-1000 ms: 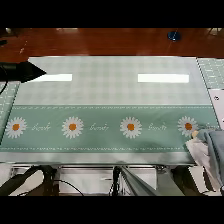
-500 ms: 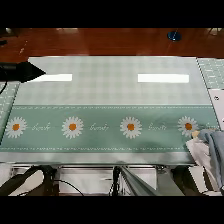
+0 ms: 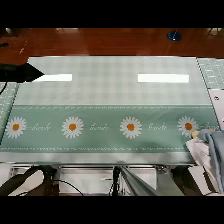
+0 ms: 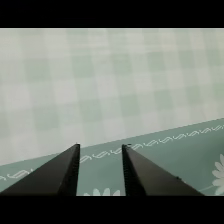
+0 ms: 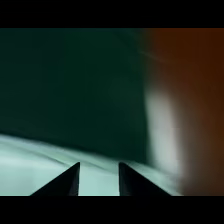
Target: Fold the shirts.
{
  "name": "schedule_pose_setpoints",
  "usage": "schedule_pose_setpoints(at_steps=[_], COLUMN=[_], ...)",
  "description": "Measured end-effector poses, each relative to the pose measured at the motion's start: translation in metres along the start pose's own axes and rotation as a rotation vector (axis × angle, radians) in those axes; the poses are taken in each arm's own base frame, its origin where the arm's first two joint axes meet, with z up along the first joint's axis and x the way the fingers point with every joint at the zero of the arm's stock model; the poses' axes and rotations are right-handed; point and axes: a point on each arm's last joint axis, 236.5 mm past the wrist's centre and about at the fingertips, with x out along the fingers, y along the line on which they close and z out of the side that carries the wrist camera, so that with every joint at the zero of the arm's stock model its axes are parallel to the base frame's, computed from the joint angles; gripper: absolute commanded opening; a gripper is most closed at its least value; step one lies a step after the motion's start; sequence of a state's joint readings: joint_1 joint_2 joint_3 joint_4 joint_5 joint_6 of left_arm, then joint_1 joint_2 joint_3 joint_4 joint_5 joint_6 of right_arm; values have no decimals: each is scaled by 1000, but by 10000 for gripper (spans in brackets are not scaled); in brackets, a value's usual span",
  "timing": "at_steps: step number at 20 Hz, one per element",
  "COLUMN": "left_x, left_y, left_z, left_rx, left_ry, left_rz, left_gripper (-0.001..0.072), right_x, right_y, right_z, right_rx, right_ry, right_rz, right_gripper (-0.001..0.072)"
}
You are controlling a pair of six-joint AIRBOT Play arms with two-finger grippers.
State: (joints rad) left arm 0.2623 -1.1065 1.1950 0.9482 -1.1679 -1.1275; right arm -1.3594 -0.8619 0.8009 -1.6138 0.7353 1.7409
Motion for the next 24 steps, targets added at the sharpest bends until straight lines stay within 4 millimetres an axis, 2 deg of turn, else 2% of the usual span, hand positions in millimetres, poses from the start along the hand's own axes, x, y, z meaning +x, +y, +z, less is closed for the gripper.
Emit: schedule_pose_setpoints(at_steps=[1, 2, 3, 4, 5, 6, 7, 8, 9, 10, 12, 13, 14, 15, 18, 24], left_x=[3, 9, 17, 29, 42, 56, 72, 87, 100, 112, 130, 137, 143, 147, 155, 152], left_y=[3, 4, 2, -2, -8, -15, -24, -30, -33, -35, -39, -41, -42, -43, -46, -44], left_z=[3, 5, 6, 4, 0, -3, -11, -20, -29, -37, -49, -54, -58, -62, -69, -87], left_rx=[10, 24, 45, 70, 100, 136, 186, 239, 281, 316, 360, 366, 364, 357, 319, 238], left_ry=[-10, -14, -9, 5, 28, 50, 87, 131, 174, 213, 265, 280, 292, 304, 320, 391], left_rz=[10, 15, 8, -2, -8, -11, -10, 15, 47, 85, 151, 174, 188, 200, 213, 235], left_gripper=[406, 405, 402, 398, 398, 398, 398, 398, 398, 399, 405, 478, 582, 618, 611, 609], right_x=[-2, -9, -21, -41, -62, -88, -114, -140, -164, -180, -202, -210, -213, -216, -224, -229], right_y=[50, 117, 188, 258, 311, 355, 383, 395, 398, 394, 373, 364, 354, 347, 343, 360], right_z=[21, 34, 30, 1, -37, -83, -131, -186, -232, -265, -315, -330, -340, -346, -355, -357], right_rx=[40, 17, -40, -135, -238, -357, -484, -647, -804, -941, -1207, -1308, -1403, -1469, -1535, -1523], right_ry=[-49, -50, -6, 105, 211, 321, 423, 528, 599, 631, 653, 641, 618, 589, 531, 427], right_rz=[165, 355, 539, 713, 834, 934, 998, 1027, 1032, 1012, 930, 892, 837, 792, 734, 750], right_gripper=[303, 301, 301, 301, 301, 301, 301, 301, 301, 301, 304, 330, 441, 479, 479, 478])
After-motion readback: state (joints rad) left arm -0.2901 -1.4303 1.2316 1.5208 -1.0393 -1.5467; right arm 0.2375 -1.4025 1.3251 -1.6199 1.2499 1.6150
